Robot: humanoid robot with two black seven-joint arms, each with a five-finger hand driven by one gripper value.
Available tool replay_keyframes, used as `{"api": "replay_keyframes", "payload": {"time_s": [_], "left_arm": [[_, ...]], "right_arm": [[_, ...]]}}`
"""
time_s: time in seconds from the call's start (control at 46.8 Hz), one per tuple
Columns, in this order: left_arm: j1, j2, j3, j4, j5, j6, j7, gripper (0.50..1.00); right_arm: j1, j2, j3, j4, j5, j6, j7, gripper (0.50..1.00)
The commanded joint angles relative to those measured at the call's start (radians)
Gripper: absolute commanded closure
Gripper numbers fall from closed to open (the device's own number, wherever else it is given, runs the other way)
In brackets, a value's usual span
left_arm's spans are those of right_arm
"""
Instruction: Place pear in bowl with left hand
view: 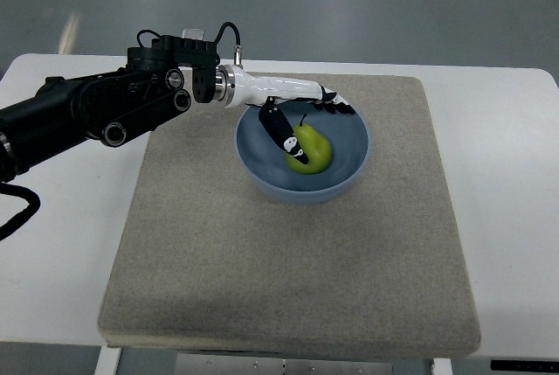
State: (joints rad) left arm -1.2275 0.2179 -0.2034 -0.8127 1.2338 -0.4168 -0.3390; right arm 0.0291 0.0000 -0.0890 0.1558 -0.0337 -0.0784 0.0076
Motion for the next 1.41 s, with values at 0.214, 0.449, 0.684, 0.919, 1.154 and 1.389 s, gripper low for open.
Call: {"api": "replay_keyframes", "payload": {"time_s": [0.214, 0.449, 0.684, 0.919, 1.154, 1.389], "left_arm": [[-0.018, -0.002, -0.062, 0.003, -0.004, 0.004, 0.0, 0.544], [-0.041, 0.009, -0.114, 0.018, -0.007, 0.006, 0.0, 0.544], [-0.041, 0.012, -0.122, 0.105, -0.013, 0.09, 0.002, 0.544], [-0.046, 0.011, -0.122, 0.234, -0.112, 0.141, 0.005, 0.551], [-0.041, 0.009, -0.12, 0.378, -0.301, 0.148, 0.005, 0.546], [-0.026, 0.008, -0.117, 0.446, -0.554, 0.245, 0.005, 0.525]], "right_arm": [[0.0, 0.0, 0.0, 0.001, 0.0, 0.0, 0.0, 0.576], [0.0, 0.0, 0.0, -0.001, 0.0, -0.001, 0.0, 0.576], [0.0, 0.0, 0.0, -0.001, 0.0, 0.0, 0.0, 0.576], [0.0, 0.0, 0.0, -0.001, 0.0, 0.0, 0.0, 0.576], [0.0, 0.0, 0.0, -0.001, 0.0, -0.001, 0.0, 0.576], [0.0, 0.0, 0.0, -0.001, 0.0, 0.0, 0.0, 0.574]]}}
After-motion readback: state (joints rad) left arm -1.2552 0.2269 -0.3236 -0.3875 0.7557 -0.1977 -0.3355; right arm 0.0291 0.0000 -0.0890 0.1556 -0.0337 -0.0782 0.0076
